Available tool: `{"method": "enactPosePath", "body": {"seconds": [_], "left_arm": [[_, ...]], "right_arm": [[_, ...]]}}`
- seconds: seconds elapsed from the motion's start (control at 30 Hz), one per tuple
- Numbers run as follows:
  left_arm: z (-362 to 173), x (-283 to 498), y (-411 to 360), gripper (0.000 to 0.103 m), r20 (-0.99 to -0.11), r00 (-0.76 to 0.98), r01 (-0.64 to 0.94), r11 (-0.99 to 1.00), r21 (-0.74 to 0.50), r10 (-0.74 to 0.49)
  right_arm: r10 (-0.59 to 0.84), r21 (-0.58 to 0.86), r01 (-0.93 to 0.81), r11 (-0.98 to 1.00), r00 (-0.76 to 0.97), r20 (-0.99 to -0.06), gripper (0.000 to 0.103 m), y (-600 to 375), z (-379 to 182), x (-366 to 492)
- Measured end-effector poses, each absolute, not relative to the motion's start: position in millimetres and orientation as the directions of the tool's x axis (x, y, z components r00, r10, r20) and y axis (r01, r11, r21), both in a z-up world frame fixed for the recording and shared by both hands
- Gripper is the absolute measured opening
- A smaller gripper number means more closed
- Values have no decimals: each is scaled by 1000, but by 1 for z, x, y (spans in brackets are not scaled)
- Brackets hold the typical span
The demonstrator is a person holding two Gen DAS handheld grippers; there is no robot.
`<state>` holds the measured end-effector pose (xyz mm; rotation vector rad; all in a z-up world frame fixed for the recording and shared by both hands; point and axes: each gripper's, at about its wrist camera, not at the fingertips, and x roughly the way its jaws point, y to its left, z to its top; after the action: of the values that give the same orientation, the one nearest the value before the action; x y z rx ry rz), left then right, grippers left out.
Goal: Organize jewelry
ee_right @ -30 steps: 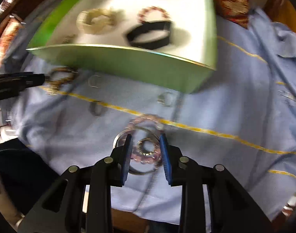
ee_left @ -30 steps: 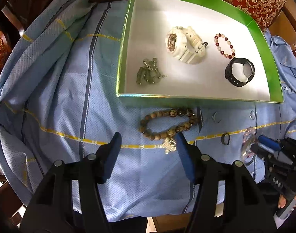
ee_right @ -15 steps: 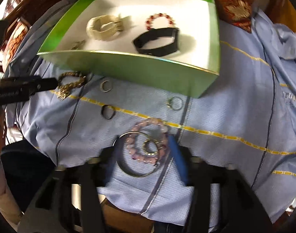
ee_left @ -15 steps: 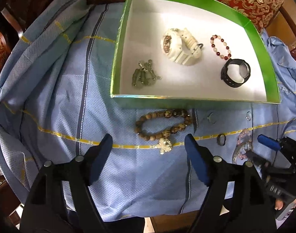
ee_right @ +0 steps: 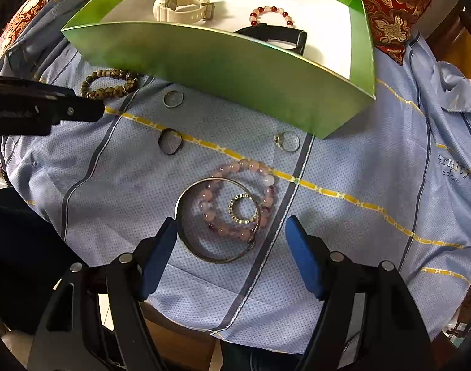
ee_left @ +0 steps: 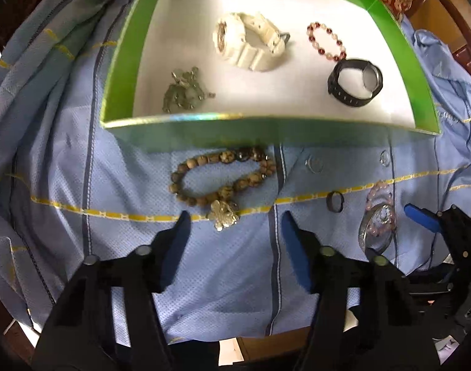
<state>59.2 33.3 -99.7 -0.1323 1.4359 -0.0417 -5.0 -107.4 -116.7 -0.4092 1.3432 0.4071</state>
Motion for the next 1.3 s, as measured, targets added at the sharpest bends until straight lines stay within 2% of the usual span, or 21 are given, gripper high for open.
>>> {"method": "enactPosePath", "body": {"seconds": [0.13, 0.33, 0.37, 0.4, 0.43, 0.47, 0.5, 0.57, 0.67, 0.73, 0.77, 0.8, 0.87, 1.0, 1.03, 1.1, 1.17, 1.27, 1.3], "left_arm": [[-106, 60, 29, 48, -989, 112, -47, 994, -100, -94], [-111, 63, 28, 48, -988, 119, -60, 993, -103, -95], [-112, 64, 27, 46, -988, 120, -60, 993, -106, -98], [-112, 66, 28, 37, -988, 119, -56, 993, -106, -98], [-110, 63, 29, 26, -988, 116, -51, 993, -104, -98], [-112, 63, 31, 23, -988, 112, -49, 993, -109, -103], [-113, 63, 31, 21, -988, 114, -47, 992, -114, -108], [-110, 64, 28, 18, -986, 124, -45, 992, -120, -113], [-102, 60, 27, 17, -983, 139, -45, 990, -131, -124], [-100, 61, 29, 23, -982, 146, -49, 990, -131, -123], [-99, 59, 30, 27, -982, 147, -50, 991, -127, -119], [-98, 58, 30, 34, -982, 147, -51, 991, -123, -115], [-97, 58, 30, 43, -983, 150, -53, 992, -117, -108], [-97, 57, 28, 46, -983, 149, -50, 992, -112, -104], [-98, 58, 28, 46, -984, 146, -51, 992, -113, -104], [-101, 62, 26, 46, -984, 135, -54, 991, -121, -112], [-103, 65, 25, 50, -984, 131, -63, 990, -127, -118], [-106, 72, 23, 48, -986, 135, -62, 992, -110, -101], [-106, 73, 22, 44, -986, 138, -59, 993, -99, -90]], "right_arm": [[58, -42, -511, 858, 178, -982, 67, -114, -113, -4], [79, -30, -536, 844, 180, -981, 65, -113, -106, -8], [82, -29, -539, 842, 181, -980, 60, -112, -106, -10], [81, -30, -543, 839, 178, -981, 51, -111, -105, -11], [79, -32, -541, 840, 180, -980, 50, -110, -105, -12], [78, -34, -536, 844, 184, -980, 38, -110, -105, -12], [75, -36, -528, 848, 186, -980, 32, -111, -104, -10], [87, -19, -514, 857, 182, -979, 29, -114, -103, -8], [110, 2, -499, 866, 186, -976, 29, -124, -96, -4], [129, 24, -477, 878, 188, -974, 35, -129, -92, 0], [130, 24, -473, 881, 192, -973, 49, -129, -91, 1], [132, 18, -479, 877, 205, -970, 63, -129, -89, 1], [134, 2, -509, 860, 223, -966, 74, -122, -86, -3], [79, -78, -554, 829, 253, -964, 73, -102, -95, -12], [66, -94, -558, 824, 259, -964, 72, -100, -99, -14], [39, -116, -568, 815, 254, -966, 61, -95, -107, -16], [30, -125, -575, 809, 252, -967, 59, -92, -111, -18], [32, -124, -574, 810, 254, -967, 58, -90, -111, -17], [37, -118, -571, 812, 252, -967, 58, -91, -111, -16]]}}
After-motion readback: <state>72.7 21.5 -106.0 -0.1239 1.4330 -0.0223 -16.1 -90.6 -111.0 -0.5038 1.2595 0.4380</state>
